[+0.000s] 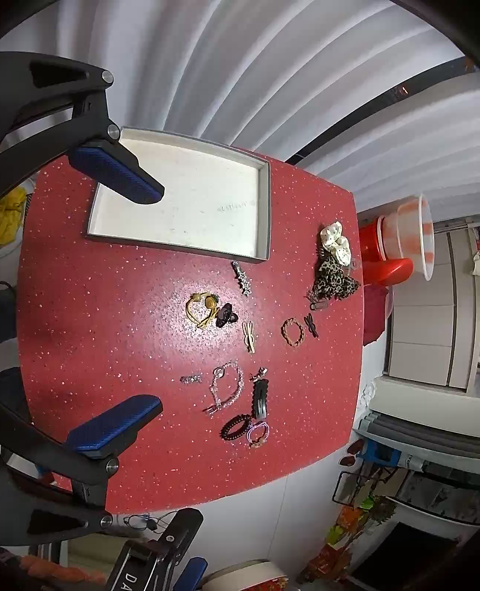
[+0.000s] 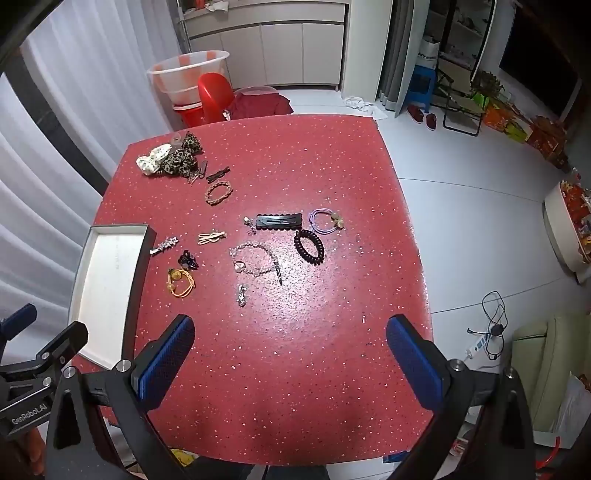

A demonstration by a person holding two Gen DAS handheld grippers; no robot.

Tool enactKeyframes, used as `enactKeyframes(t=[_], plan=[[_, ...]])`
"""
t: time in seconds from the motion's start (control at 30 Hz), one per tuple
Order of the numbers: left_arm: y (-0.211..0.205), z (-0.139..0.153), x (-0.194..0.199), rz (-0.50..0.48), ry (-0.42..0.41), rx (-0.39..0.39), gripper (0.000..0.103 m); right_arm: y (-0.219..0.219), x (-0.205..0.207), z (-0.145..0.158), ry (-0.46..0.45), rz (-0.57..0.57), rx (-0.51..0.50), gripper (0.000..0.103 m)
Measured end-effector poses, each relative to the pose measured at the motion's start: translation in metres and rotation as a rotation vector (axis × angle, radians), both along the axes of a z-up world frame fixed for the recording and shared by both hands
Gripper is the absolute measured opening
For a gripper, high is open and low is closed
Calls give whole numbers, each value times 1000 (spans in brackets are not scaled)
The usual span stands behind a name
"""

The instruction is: Organize jewelry

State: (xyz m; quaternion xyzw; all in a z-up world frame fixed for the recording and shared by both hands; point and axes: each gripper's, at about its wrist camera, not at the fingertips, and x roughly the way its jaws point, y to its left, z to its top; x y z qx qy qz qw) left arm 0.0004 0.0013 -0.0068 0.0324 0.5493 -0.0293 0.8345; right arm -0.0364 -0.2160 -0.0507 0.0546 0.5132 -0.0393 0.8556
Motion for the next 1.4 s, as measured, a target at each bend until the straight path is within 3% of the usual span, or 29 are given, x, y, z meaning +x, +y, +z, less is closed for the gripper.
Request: enactKeyframes(t=[1.4], plan=[[2, -4, 0, 6, -3, 12, 103, 2, 3, -5, 1, 5, -2, 103]])
